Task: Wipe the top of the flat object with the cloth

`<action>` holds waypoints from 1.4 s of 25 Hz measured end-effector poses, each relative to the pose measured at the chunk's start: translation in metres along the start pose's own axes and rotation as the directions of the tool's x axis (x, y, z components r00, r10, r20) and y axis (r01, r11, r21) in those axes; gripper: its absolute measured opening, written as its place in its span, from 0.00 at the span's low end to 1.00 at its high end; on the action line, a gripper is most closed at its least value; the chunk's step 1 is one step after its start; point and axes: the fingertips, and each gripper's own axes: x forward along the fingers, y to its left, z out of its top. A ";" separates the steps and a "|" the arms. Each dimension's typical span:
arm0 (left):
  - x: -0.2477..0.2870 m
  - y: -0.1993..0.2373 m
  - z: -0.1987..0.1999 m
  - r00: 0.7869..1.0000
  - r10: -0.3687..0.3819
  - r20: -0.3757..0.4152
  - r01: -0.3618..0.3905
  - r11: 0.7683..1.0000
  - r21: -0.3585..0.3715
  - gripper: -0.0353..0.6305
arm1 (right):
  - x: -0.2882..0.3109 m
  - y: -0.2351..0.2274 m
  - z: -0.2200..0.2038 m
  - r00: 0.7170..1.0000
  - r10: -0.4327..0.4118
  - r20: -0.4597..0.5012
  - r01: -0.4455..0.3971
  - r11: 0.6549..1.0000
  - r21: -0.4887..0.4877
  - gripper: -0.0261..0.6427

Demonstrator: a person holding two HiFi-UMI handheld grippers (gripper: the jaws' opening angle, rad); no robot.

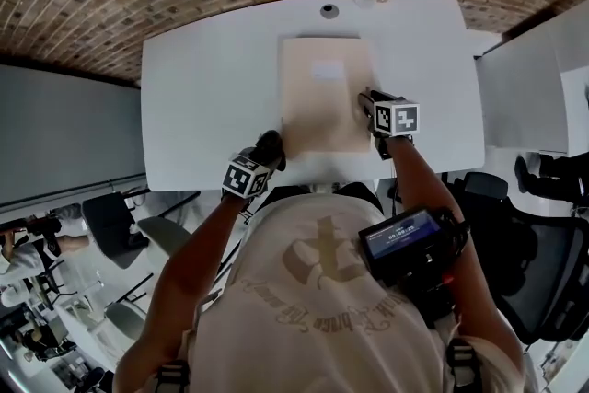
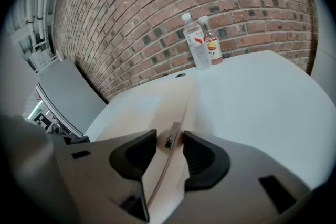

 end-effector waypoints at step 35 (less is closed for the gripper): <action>0.074 -0.109 0.018 0.980 -0.194 -0.040 0.151 0.864 -0.480 0.20 | -0.001 0.001 0.000 0.994 0.106 0.040 -0.106 0.994 -0.013 0.30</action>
